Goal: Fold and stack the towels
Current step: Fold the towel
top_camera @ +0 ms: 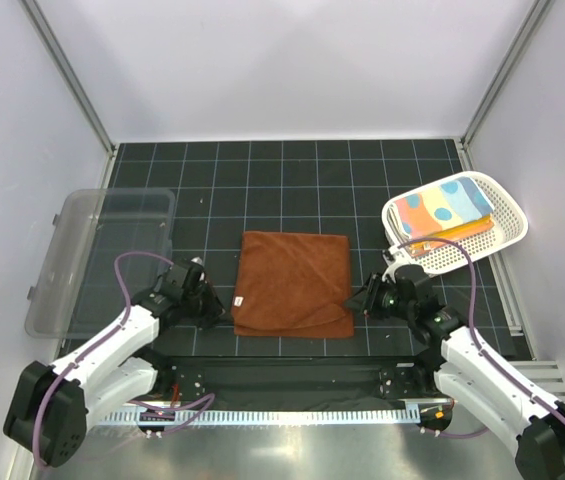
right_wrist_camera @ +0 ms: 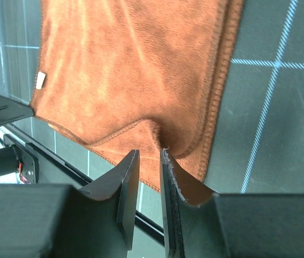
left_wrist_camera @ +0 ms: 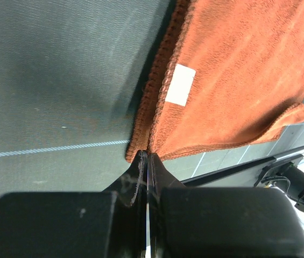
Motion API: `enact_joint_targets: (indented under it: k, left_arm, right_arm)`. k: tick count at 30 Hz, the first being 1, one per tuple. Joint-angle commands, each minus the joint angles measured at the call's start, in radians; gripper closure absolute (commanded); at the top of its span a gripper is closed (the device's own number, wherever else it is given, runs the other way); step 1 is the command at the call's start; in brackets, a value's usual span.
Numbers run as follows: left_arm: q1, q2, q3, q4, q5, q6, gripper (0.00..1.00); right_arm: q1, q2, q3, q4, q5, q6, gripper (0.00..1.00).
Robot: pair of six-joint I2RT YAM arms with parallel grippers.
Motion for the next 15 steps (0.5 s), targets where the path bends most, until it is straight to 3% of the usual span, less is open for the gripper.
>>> enact_joint_targets:
  k: [1, 6, 11, 15]
  left_arm:
    - [-0.027, -0.001, -0.005, 0.055, 0.01, -0.021, 0.99]
    - [-0.041, -0.007, -0.019, 0.057, 0.0, -0.031, 0.98]
    - [-0.042, 0.015, -0.031, 0.081, 0.001, -0.032, 0.98]
    - [-0.045, 0.016, -0.049, 0.107, 0.006, -0.037, 0.98]
  right_arm:
    - [0.004, -0.029, 0.007, -0.041, 0.041, 0.049, 0.71]
    - [0.004, -0.032, 0.061, -0.111, 0.107, 0.09, 0.66]
    - [0.007, 0.106, 0.197, -0.237, 0.116, 0.115, 0.64]
    - [0.027, 0.186, 0.244, -0.205, 0.108, 0.096, 0.58]
